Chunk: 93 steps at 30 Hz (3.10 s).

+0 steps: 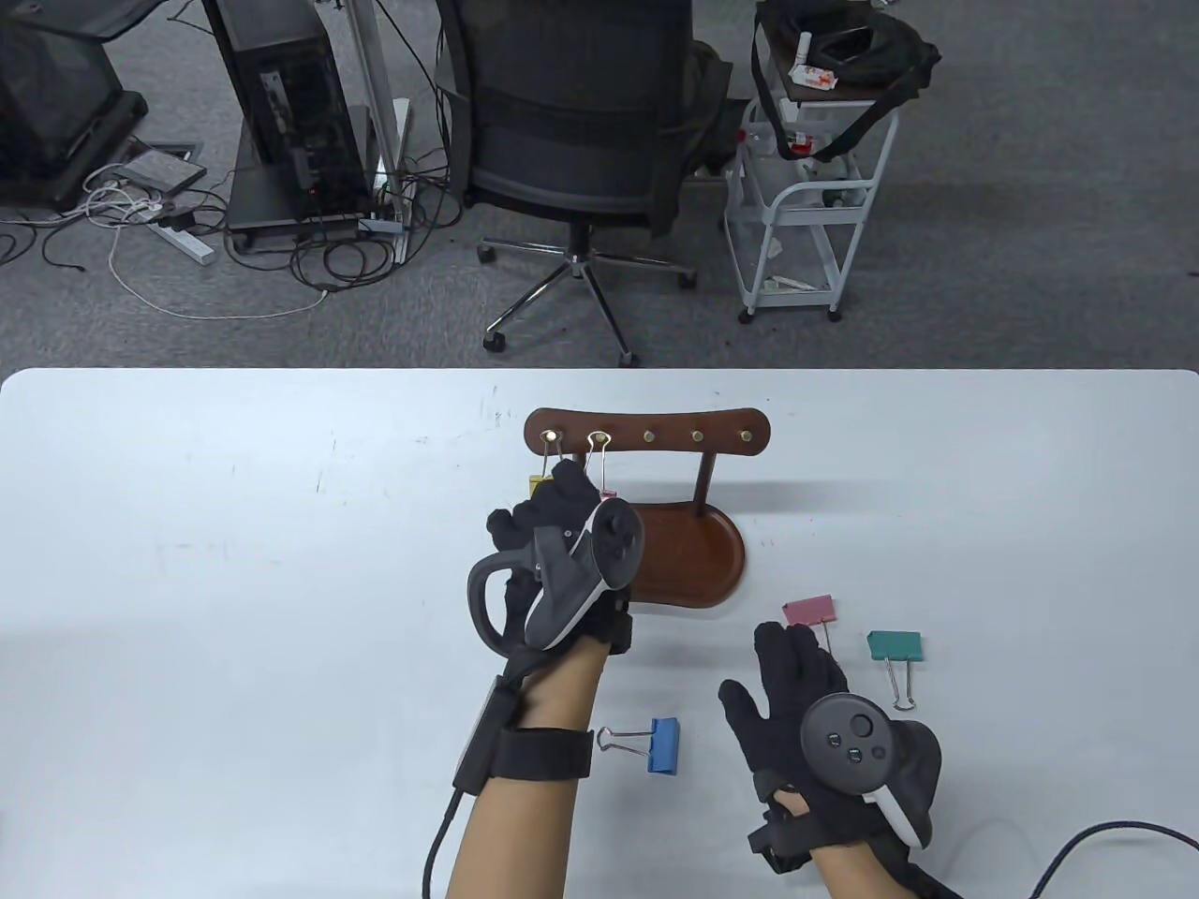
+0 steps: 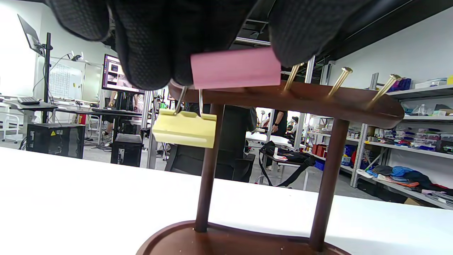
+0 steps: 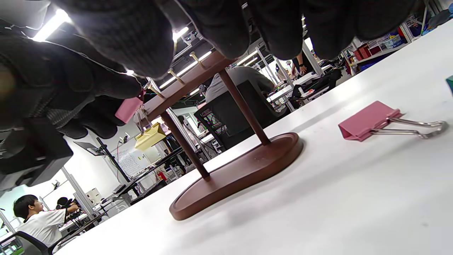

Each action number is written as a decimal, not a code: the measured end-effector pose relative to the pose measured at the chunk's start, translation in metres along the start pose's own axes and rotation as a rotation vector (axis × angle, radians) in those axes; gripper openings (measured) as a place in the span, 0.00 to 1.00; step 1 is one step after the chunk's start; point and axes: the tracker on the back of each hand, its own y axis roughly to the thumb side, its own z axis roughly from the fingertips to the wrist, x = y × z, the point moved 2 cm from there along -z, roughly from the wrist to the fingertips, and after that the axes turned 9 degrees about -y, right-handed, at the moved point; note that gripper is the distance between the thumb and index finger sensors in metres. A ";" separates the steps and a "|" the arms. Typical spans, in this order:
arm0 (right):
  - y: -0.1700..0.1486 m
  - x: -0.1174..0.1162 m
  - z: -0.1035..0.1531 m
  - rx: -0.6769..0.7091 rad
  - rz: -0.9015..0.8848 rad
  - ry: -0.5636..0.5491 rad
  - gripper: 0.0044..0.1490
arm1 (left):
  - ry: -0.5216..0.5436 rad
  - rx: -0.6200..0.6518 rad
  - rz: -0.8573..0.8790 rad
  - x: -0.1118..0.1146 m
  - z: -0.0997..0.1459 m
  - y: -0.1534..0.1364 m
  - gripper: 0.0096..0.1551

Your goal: Hook binder clip onto key rack

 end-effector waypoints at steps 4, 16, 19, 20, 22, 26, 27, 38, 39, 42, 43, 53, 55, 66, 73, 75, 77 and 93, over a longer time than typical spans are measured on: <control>0.000 0.000 0.001 0.001 0.001 0.000 0.49 | -0.001 -0.004 0.003 0.002 -0.002 0.000 0.45; -0.001 -0.001 0.002 -0.008 -0.003 0.008 0.49 | -0.022 -0.027 -0.015 0.018 -0.014 -0.001 0.45; 0.000 -0.001 0.002 -0.006 -0.008 0.011 0.49 | -0.034 -0.032 -0.028 0.025 -0.018 0.001 0.45; 0.000 0.000 0.003 -0.010 -0.021 0.014 0.49 | -0.040 -0.030 -0.031 0.028 -0.019 0.002 0.45; 0.001 0.001 0.004 -0.007 -0.026 0.011 0.49 | -0.046 -0.029 -0.039 0.031 -0.021 0.003 0.45; 0.002 0.000 0.004 0.001 -0.021 0.016 0.49 | -0.053 -0.032 -0.043 0.036 -0.024 0.004 0.46; 0.002 -0.001 0.004 -0.002 -0.023 0.019 0.49 | -0.054 -0.033 -0.039 0.037 -0.025 0.004 0.46; 0.003 -0.002 0.004 -0.004 -0.021 0.029 0.49 | -0.052 0.004 -0.065 0.044 -0.021 0.014 0.45; 0.003 -0.002 0.004 -0.003 -0.020 0.028 0.49 | -0.055 0.008 -0.065 0.044 -0.020 0.016 0.45; 0.003 -0.002 0.005 -0.003 -0.022 0.030 0.49 | -0.056 0.021 -0.073 0.044 -0.018 0.021 0.43; 0.003 -0.002 0.005 -0.003 -0.022 0.031 0.49 | -0.057 0.023 -0.073 0.044 -0.018 0.021 0.42; 0.003 -0.003 0.005 0.002 -0.026 0.036 0.49 | -0.045 0.062 -0.092 0.032 -0.008 0.023 0.41; 0.003 -0.003 0.005 0.001 -0.025 0.039 0.49 | -0.042 0.076 -0.094 0.029 -0.003 0.022 0.41; 0.002 -0.005 0.004 -0.008 -0.031 0.053 0.49 | -0.013 0.191 -0.109 0.005 0.029 0.011 0.42; 0.002 -0.006 0.003 -0.007 -0.034 0.052 0.49 | 0.019 0.283 -0.089 0.001 0.062 0.008 0.43; 0.002 -0.006 0.003 -0.008 -0.035 0.052 0.49 | 0.027 0.300 -0.079 0.004 0.072 0.006 0.43; 0.002 -0.005 0.003 -0.008 -0.036 0.051 0.49 | 0.027 0.315 -0.080 0.008 0.080 0.004 0.43; 0.000 -0.006 0.003 -0.003 -0.032 0.052 0.49 | 0.017 0.290 -0.076 0.041 0.104 -0.011 0.44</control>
